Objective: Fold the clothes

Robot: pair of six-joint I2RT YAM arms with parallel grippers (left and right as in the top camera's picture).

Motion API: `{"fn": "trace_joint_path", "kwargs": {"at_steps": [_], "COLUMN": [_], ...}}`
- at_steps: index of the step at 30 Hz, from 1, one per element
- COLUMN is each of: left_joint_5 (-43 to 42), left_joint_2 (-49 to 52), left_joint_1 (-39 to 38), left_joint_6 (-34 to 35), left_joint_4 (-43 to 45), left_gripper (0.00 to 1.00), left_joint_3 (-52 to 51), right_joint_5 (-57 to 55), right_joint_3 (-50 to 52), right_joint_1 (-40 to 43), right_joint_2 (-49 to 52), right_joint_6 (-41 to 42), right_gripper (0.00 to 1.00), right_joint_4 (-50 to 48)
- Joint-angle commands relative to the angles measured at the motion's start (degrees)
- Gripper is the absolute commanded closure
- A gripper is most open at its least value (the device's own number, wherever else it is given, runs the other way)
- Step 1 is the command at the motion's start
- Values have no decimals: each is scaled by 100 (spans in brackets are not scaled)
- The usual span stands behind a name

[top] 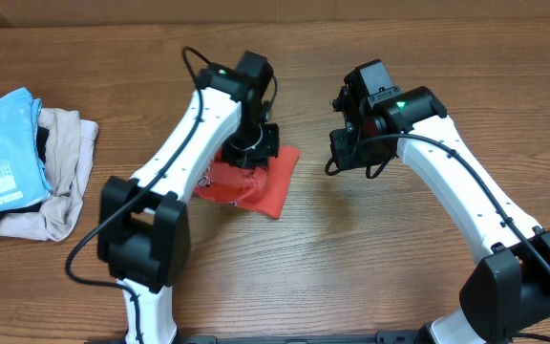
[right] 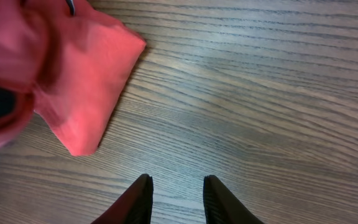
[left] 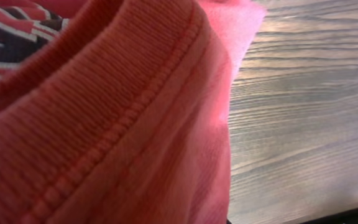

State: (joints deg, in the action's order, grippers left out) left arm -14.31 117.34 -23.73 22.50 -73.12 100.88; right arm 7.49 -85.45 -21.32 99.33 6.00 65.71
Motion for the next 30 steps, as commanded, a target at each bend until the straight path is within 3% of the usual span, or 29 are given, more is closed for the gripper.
{"fn": "trace_joint_path", "kwargs": {"at_steps": [1, 3, 4, 6, 10, 13, 15, 21, 27, 30], "left_joint_5": [-129, -184, -247, -1023, -1996, -872, -520, -319, 1134, 1674], "left_joint_2": [223, 269, 278, 278, 197, -199, -398, -411, -409, -409], "left_joint_1": [-190, -260, -284, -297, -168, 212, 490, 645, 649, 651], "left_joint_6": [396, 396, 409, 120, -623, -793, -791, -879, -175, 179], "left_joint_4": [122, 179, 205, 341, 146, -120, -125, -404, -444, -332], "left_gripper": [92, 88, 80, 76, 75, 71, 58, 59, 60, 59], "left_joint_3": [146, 146, 146, 153, 542, 1029, 1104, 1082, 1075, 855], "right_joint_5": [11, 11, 11, 9, 9, 9, 9, 26, 52, 1075], "right_joint_3": [-33, -33, -33, -33, -33, -33, -33, -33, -33, -33], "right_joint_1": [17, 20, 17, 20, 20, 20, 20, 17, 17, 4], "right_joint_2": [-22, -22, -22, -22, -22, -22, -22, -22, -22, -22], "right_joint_6": [22, 22, 22, 22, 22, 22, 22, 24, 20, -55], "right_gripper": [69, 69, 69, 69, 69, 69, 69, 69, 65, 64], "right_joint_4": [2, 4, 4, 2, 0, 2, 0, 20, -76, -446]}}
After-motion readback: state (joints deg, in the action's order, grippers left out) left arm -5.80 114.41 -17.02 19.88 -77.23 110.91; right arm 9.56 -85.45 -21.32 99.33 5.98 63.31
